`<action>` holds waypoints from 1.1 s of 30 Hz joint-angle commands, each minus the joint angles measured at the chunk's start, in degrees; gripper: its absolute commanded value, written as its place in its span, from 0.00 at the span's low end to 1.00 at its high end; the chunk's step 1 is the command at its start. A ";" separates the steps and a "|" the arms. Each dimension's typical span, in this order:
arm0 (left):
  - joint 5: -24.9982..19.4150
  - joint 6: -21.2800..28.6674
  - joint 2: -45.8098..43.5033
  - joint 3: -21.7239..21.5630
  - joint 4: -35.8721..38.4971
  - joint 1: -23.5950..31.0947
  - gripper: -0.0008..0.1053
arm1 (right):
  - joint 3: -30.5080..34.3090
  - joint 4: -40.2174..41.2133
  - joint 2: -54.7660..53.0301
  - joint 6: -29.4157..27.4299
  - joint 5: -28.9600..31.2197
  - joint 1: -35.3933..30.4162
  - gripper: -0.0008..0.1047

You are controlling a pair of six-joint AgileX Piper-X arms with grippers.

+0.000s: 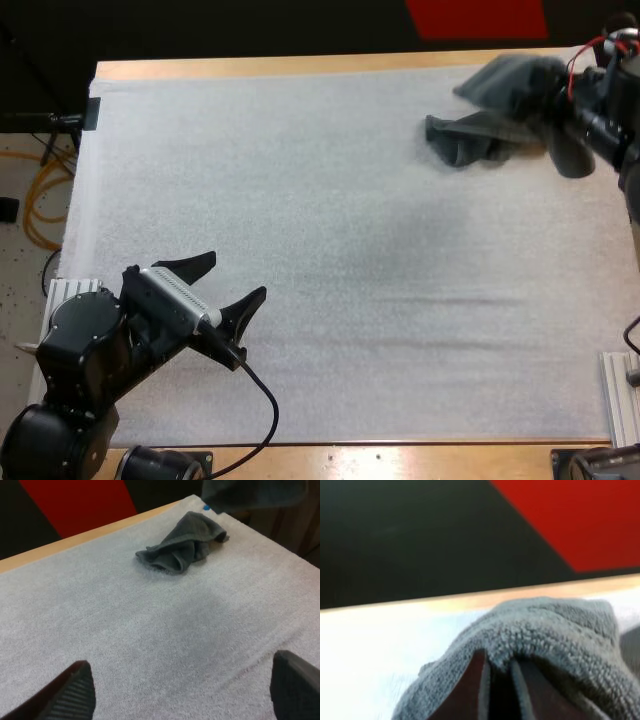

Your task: Pick towel from pile fold and stack

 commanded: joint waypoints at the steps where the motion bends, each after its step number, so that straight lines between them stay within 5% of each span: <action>1: 0.03 -0.51 0.08 -0.42 -0.60 -0.30 0.67 | 0.50 3.28 -1.14 -0.90 -0.56 0.90 0.02; 9: 0.03 -0.51 0.08 -0.42 -0.47 -0.30 0.67 | 9.74 9.98 -2.70 0.61 -0.56 9.49 0.02; 18: 0.03 -0.51 0.08 -0.42 -0.13 -0.30 0.67 | 24.48 2.19 -2.70 13.66 -0.56 27.39 0.03; 22: 0.03 -0.51 0.08 -0.42 -0.13 -0.30 0.67 | 25.93 -0.59 -2.70 14.11 -0.30 35.74 0.19; 26: 0.03 -0.51 0.08 -0.42 -0.13 -0.30 0.67 | 25.92 -5.37 -2.70 14.11 -0.91 41.97 0.59; 28: 0.03 -0.51 0.08 -0.42 -0.13 -0.30 0.67 | 25.92 -6.85 -2.70 13.69 -0.98 43.40 0.71; 33: 0.03 -0.51 0.08 -0.42 0.34 -0.30 0.67 | 25.92 -7.60 -2.70 11.85 2.20 43.87 0.75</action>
